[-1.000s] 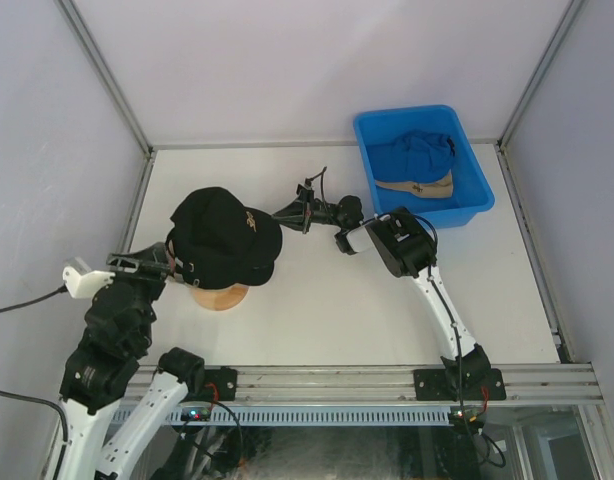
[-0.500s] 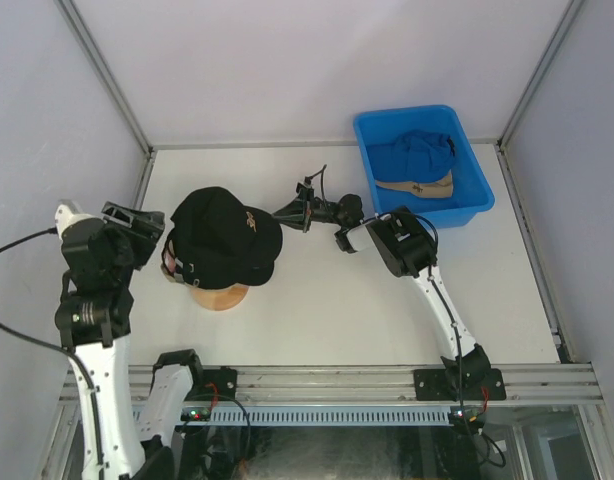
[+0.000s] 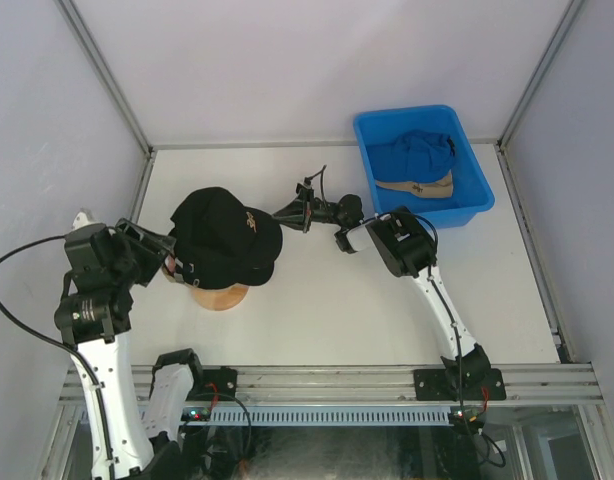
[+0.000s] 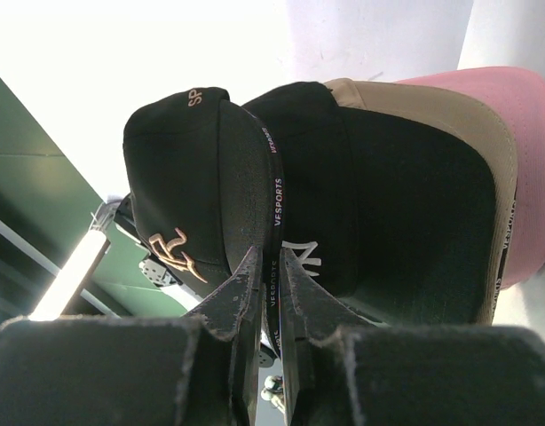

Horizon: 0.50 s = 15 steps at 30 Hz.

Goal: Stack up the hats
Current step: Stack the hat on the hat.

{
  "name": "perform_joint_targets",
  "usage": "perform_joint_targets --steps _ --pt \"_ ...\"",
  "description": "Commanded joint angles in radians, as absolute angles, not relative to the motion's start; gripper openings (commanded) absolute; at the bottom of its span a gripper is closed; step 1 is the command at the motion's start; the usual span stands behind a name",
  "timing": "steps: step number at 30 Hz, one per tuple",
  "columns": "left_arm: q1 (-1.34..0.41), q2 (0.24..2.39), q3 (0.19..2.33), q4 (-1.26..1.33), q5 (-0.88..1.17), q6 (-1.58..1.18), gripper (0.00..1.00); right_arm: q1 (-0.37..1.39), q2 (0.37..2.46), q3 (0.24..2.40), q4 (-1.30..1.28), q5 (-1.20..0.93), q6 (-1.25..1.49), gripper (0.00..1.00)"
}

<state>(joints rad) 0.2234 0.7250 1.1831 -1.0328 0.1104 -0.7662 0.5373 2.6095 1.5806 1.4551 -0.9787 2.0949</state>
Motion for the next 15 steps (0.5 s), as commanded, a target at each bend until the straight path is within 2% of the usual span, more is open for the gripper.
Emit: perform_joint_targets --steps 1,15 --pt "0.251 0.723 1.175 -1.076 0.025 -0.730 0.58 0.538 2.622 1.617 1.508 -0.982 2.424 0.09" --pt "0.277 0.836 1.141 -0.985 0.034 -0.726 0.51 0.549 2.652 1.666 1.506 -0.984 2.433 0.09"
